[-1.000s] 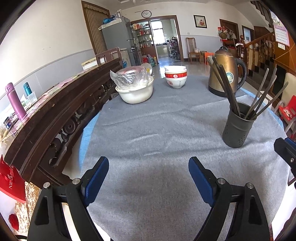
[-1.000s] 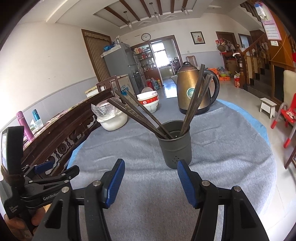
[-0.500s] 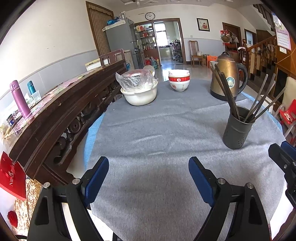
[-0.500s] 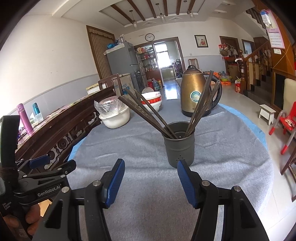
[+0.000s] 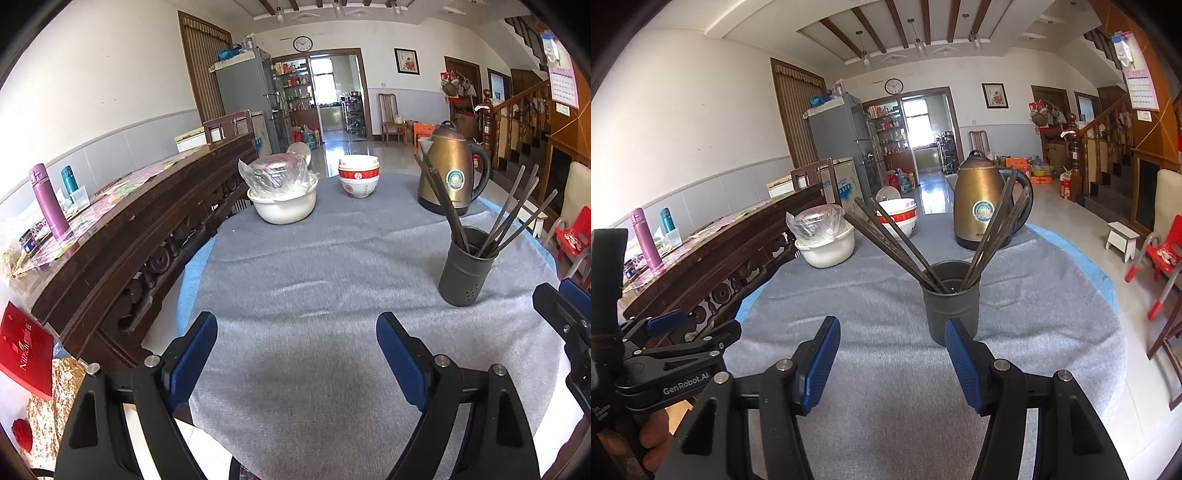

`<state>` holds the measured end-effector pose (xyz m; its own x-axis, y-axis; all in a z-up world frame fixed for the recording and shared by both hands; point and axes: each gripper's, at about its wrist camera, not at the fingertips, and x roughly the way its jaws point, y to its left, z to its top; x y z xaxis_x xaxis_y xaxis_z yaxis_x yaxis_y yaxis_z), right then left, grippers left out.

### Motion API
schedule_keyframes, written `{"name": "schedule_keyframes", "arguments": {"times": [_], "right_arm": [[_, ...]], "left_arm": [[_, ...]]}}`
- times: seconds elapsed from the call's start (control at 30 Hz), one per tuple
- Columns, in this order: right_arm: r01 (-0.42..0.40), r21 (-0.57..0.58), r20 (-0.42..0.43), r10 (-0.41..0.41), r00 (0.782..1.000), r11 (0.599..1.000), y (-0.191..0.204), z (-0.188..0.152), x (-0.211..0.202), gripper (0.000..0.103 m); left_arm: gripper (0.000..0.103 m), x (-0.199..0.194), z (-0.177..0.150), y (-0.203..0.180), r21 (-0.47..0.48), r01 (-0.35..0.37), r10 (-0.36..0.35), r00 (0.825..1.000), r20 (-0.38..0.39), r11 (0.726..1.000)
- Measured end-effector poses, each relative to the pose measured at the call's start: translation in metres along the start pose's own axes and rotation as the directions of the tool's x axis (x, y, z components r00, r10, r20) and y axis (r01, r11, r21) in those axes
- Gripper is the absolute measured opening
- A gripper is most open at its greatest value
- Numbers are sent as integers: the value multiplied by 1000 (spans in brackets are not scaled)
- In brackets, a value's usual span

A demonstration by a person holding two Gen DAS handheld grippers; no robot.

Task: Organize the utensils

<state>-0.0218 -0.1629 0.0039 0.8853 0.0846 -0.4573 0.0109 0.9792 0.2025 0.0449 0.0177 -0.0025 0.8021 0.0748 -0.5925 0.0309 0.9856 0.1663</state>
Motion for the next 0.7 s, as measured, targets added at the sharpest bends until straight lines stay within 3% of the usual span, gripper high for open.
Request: {"name": "schedule_keyframes", "arguments": {"times": [0.7], "right_arm": [[17, 5, 97, -18, 995, 1000, -1, 12, -41, 63]], "left_arm": [[88, -46, 10, 4, -3, 8, -8, 996, 84, 1000]]}}
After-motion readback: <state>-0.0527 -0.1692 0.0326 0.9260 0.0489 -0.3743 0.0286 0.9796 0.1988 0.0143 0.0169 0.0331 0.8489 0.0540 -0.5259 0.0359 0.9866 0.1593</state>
